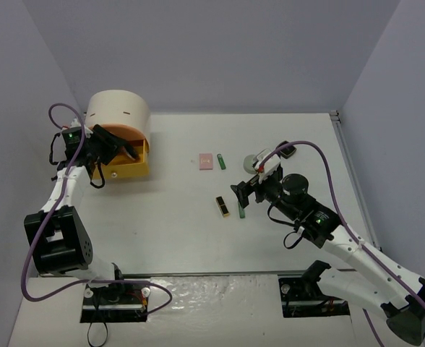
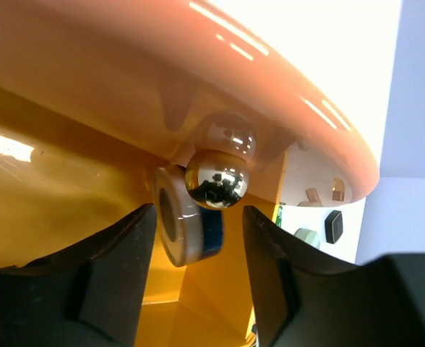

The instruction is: Organize the makeup

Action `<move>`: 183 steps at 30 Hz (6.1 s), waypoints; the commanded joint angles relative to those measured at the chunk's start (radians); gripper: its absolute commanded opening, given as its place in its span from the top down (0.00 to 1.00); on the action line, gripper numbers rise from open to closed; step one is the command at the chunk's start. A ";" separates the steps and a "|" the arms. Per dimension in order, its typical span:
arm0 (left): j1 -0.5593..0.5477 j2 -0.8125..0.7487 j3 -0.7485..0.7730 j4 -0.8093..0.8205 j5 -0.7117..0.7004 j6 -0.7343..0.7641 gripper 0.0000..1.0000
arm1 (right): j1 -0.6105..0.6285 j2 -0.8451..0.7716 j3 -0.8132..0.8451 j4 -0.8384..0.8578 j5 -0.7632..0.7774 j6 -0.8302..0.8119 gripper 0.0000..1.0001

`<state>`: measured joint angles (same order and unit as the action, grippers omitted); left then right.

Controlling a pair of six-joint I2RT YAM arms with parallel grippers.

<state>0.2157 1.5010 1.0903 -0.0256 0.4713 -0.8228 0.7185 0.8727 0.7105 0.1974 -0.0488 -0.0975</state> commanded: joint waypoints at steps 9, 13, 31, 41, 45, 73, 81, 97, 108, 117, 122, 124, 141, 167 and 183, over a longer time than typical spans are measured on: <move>0.004 -0.033 0.108 -0.073 -0.043 0.015 0.28 | -0.005 -0.012 0.016 0.065 0.055 0.010 0.00; 0.004 -0.063 0.137 -0.113 -0.041 0.024 0.26 | -0.009 -0.003 0.025 0.053 0.127 0.022 0.00; -0.046 -0.347 0.259 -0.438 -0.148 0.265 0.07 | -0.316 0.341 0.199 -0.042 0.148 0.245 0.00; -0.290 -0.511 0.069 -0.482 -0.286 0.498 0.03 | -0.396 0.673 0.380 -0.039 0.048 0.151 0.00; -0.331 -0.593 -0.101 -0.374 -0.257 0.486 0.03 | -0.411 0.842 0.465 -0.041 -0.036 0.053 0.00; -0.343 -0.595 -0.199 -0.347 -0.243 0.504 0.03 | -0.436 1.157 0.632 -0.111 -0.101 0.020 0.08; -0.343 -0.596 -0.200 -0.347 -0.238 0.498 0.03 | -0.435 1.153 0.633 -0.122 -0.088 0.018 0.36; -0.346 -0.507 0.025 -0.444 -0.022 0.360 0.03 | -0.150 0.755 0.518 -0.092 -0.164 -0.115 0.74; -0.459 -0.488 0.108 -0.418 0.100 0.166 0.03 | 0.191 0.521 0.435 0.081 -0.237 -0.133 0.73; -0.582 -0.500 0.080 -0.416 0.061 0.116 0.03 | 0.243 0.456 0.411 0.132 -0.254 -0.127 0.72; -0.633 -0.503 0.058 -0.429 0.031 0.113 0.05 | 0.243 0.425 0.393 0.141 -0.252 -0.130 0.72; -0.652 -0.500 0.051 -0.433 0.019 0.111 0.07 | 0.243 0.415 0.386 0.145 -0.246 -0.131 0.72; -0.715 -0.501 0.003 -0.281 -0.004 0.072 0.89 | 0.238 0.407 0.353 0.165 -0.226 -0.124 0.60; -0.196 -0.405 0.064 -0.280 -0.100 0.144 1.00 | 0.028 0.137 0.109 0.091 -0.014 -0.025 0.00; 0.038 -0.190 0.128 -0.188 -0.232 -0.011 0.98 | 0.015 0.031 0.033 0.065 0.155 0.004 0.00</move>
<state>0.2261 1.2956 1.1392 -0.3182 0.2728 -0.7567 0.7391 0.9402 0.7408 0.2012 0.0400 -0.1066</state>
